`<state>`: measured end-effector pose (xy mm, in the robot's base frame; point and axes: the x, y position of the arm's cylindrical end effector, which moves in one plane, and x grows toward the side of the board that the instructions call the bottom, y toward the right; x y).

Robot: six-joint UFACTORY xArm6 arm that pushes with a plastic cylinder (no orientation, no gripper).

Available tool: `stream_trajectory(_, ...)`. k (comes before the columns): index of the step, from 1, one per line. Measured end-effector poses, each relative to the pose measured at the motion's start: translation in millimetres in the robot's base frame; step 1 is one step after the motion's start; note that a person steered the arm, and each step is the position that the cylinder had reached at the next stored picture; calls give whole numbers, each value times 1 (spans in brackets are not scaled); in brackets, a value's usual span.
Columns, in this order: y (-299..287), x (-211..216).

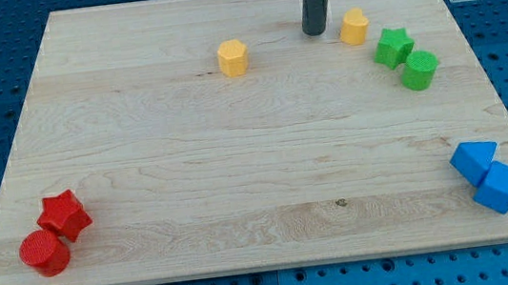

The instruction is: Move the yellow heart to the top right

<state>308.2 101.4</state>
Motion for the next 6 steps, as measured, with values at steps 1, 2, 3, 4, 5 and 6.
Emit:
stream_trajectory(1,13,11)
stream_trajectory(2,27,11)
stream_trajectory(3,46,11)
stream_trajectory(4,64,11)
stream_trajectory(5,59,11)
stream_trajectory(6,19,14)
